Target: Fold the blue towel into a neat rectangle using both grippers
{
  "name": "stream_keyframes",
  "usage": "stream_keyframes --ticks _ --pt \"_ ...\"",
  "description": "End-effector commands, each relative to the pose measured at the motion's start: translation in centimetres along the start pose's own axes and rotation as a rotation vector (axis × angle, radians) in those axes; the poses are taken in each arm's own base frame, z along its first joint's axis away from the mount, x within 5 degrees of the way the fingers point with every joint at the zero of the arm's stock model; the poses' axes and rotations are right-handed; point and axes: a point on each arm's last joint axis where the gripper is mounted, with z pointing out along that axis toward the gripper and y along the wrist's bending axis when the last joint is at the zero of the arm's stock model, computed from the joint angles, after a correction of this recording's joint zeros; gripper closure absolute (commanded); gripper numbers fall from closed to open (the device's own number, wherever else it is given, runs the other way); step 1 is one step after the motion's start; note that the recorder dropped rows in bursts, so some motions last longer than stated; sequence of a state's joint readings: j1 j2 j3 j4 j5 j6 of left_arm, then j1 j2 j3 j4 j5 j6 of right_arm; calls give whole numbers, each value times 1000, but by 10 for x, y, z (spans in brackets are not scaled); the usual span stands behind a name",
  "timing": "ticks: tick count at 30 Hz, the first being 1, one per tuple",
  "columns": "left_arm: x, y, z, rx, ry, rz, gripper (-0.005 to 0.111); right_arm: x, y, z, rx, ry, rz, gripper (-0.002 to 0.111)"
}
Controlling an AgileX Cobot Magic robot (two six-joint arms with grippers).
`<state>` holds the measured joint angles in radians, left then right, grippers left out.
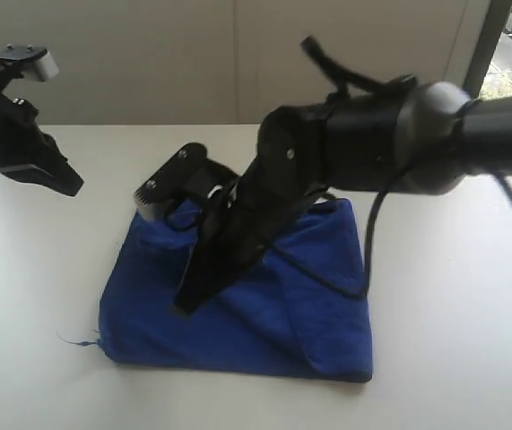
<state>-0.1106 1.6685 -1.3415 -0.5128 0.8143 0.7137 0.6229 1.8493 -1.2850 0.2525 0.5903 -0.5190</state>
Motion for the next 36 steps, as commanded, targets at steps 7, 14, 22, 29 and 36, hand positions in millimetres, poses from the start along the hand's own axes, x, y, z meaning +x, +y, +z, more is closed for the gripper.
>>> stream_keyframes --ticks 7,14,22,29,36 --pt "-29 4 55 -62 -11 169 107 4 20 83 -54 94 -23 108" --pt "-29 13 68 -96 -19 159 107 13 24 90 -88 158 -51 108" --pt "-27 17 73 -109 -8 166 107 21 30 88 -143 252 -57 108" --pt "-26 16 73 -102 2 169 107 20 51 88 -180 287 -96 108" --pt "-21 19 73 -122 59 240 107 6 55 73 -108 219 -112 108"
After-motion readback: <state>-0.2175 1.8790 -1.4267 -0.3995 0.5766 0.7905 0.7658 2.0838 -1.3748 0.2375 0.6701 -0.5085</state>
